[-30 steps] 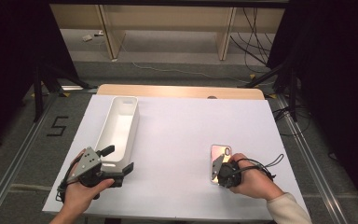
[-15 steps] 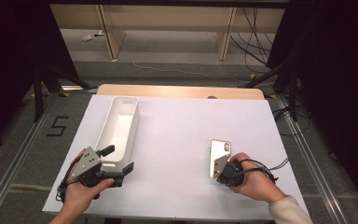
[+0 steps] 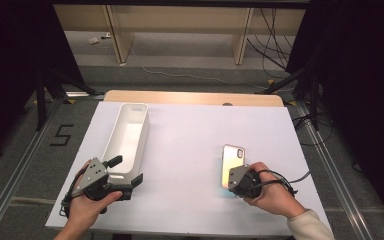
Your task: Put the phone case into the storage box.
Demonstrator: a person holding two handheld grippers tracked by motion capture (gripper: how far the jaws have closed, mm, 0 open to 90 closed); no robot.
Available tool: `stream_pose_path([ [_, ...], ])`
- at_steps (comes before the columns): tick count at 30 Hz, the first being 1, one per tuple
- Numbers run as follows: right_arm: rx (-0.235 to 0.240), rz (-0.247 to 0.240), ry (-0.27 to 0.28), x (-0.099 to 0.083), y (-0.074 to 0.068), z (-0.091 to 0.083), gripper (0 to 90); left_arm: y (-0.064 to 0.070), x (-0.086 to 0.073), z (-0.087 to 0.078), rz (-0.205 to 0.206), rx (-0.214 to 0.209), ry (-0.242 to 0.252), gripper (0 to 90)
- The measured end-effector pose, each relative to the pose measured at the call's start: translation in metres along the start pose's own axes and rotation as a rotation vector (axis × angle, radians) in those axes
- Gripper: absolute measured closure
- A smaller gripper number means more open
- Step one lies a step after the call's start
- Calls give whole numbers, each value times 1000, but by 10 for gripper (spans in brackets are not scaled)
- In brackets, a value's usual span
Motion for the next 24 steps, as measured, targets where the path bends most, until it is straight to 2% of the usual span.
stream_pose_path([
  [10,-51,9,55,9,4,-5,893,1,0,-2,3,-13,10,61],
  [15,-53,6,64,13,3,-5,892,2,0,-2,3,-15,10,62],
  [22,-92,4,108,25,5,-6,893,2,1,-2,4,-7,8,63],
  [24,-90,-1,119,28,4,-5,892,3,1,-1,6,-13,11,63],
])
Point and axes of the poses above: each handheld gripper's, and its own axes: z roughly forward along the jaws, x roughly out of its top, y roughly to its right, the point moved 8 cm from there along z, roughly forward along the jaws, and after that the axes turned 6 degrees about -y, right-handed, at the moved point
